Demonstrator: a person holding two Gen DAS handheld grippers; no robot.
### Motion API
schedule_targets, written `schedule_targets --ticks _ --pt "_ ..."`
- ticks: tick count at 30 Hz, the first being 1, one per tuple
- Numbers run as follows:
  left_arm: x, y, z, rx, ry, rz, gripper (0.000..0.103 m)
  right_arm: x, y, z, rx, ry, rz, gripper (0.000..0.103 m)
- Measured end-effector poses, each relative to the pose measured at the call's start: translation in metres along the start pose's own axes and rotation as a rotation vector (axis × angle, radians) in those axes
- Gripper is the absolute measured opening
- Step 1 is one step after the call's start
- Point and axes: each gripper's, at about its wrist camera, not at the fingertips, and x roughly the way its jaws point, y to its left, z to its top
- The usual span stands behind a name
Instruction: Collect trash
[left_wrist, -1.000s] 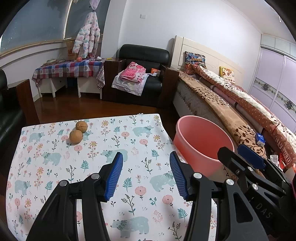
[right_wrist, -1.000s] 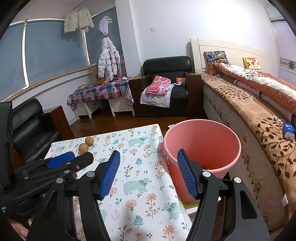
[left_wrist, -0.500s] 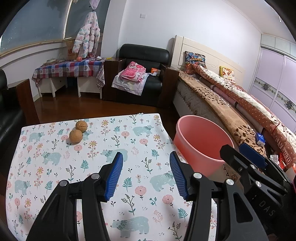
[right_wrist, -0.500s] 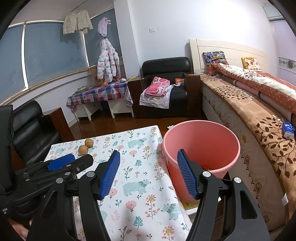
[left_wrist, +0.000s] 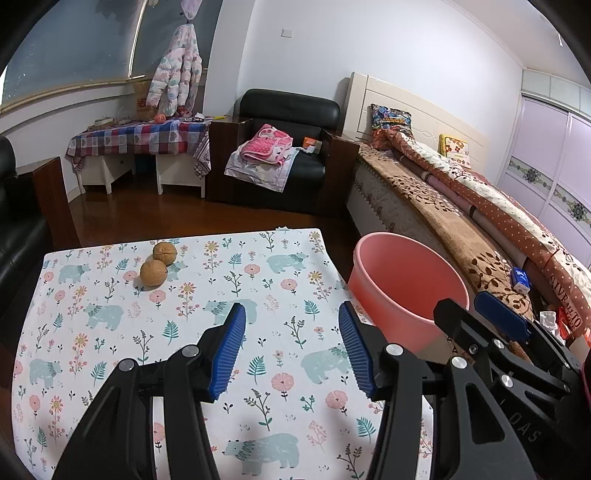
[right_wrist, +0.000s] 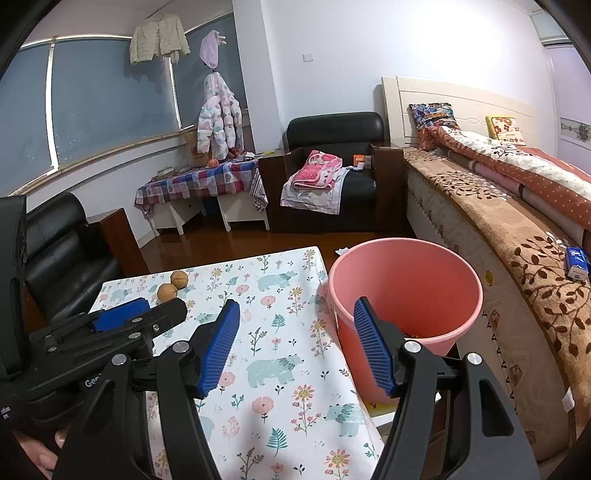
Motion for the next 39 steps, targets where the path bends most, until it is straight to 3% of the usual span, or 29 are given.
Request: schedule_targets --ticks 39 --pt "0.0036 0.0025 -0.0001 0.008 0.002 0.008 0.052 0.0085 -0.0016 -0.0031 0.002 0.024 0.005 0.065"
